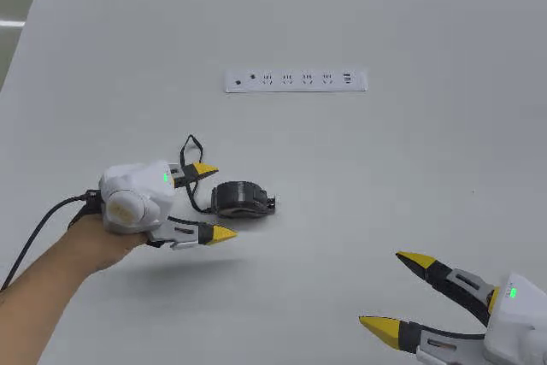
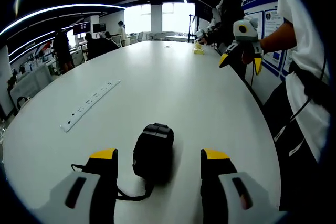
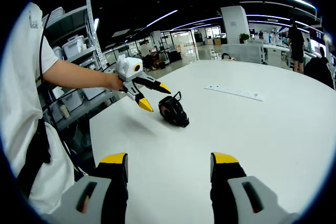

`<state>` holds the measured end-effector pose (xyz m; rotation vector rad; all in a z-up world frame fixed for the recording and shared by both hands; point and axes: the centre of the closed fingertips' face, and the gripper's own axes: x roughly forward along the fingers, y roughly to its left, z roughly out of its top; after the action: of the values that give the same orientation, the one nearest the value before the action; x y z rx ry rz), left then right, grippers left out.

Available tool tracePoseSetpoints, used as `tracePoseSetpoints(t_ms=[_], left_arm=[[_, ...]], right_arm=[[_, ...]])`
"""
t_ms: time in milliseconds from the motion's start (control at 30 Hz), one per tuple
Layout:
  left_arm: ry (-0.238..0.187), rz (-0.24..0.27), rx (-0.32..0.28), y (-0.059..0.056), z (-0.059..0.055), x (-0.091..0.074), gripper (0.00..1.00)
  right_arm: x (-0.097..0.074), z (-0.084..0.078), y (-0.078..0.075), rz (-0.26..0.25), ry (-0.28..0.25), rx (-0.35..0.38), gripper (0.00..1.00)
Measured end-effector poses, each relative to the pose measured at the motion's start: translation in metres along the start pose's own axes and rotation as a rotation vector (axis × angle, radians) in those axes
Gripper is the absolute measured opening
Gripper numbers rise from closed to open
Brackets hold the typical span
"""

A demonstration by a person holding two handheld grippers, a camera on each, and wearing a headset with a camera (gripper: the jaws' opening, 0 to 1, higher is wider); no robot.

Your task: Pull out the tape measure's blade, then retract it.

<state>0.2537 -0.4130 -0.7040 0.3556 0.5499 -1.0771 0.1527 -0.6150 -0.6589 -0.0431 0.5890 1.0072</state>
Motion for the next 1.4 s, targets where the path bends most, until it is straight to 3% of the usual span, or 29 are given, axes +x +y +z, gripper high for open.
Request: tracePoseSetpoints(t_ms=[367,967,1400], left_arm=[[0.005,0.005,-0.002,0.009,-0.004,0.005,0.55],[0.038,-0.047,-0.008,0.007,-0.014,0.019,0.39],[0.031,-0.056,-0.015,0.009,-0.014,0.023,0.33]], right_arm=[[0.001,0.0,-0.001,-0.002,0.005,0.005,0.64],[0.002,-0.001,-0.005,-0.008,0.008,0.022,0.63],[0.005,-0.001,-0.005,-0.002,0.013,0.027,0.62]])
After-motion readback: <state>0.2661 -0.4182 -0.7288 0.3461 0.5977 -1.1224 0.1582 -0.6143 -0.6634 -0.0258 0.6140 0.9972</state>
